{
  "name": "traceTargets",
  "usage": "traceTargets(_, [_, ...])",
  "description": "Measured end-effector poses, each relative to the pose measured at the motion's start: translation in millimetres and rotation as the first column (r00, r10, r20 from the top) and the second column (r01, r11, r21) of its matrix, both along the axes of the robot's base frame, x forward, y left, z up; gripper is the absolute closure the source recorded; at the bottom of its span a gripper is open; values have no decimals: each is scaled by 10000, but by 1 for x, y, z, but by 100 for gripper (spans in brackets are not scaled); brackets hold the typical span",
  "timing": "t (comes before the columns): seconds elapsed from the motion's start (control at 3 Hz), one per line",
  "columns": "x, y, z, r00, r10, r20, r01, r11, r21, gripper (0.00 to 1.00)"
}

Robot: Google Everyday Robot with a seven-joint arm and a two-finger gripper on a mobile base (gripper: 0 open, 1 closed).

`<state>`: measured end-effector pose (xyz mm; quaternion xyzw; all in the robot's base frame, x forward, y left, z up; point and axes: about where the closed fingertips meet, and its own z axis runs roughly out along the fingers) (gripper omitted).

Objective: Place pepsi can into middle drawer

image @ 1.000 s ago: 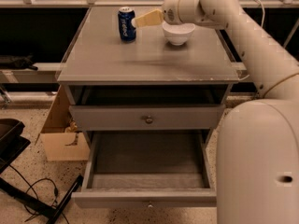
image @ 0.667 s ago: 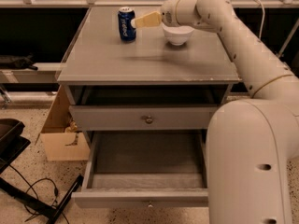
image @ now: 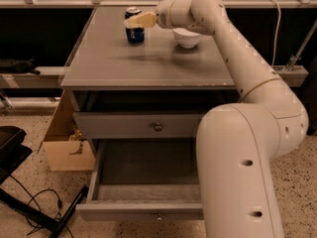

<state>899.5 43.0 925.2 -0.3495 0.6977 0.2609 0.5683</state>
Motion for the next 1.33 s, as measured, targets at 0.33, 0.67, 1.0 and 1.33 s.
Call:
traceTargets(0.33, [5,27,-4,9996,267,-22,-266,9996,131,0])
traceTargets(0.67, [14,47,-9,9994,349,37,-350,9986,390,15])
traceTargets(1.0, [14,47,-10,9994,348,39,-349,9986,394,38])
traceTargets(1.33, [14,48,-10,9994,349,38,-350,9986,394,69])
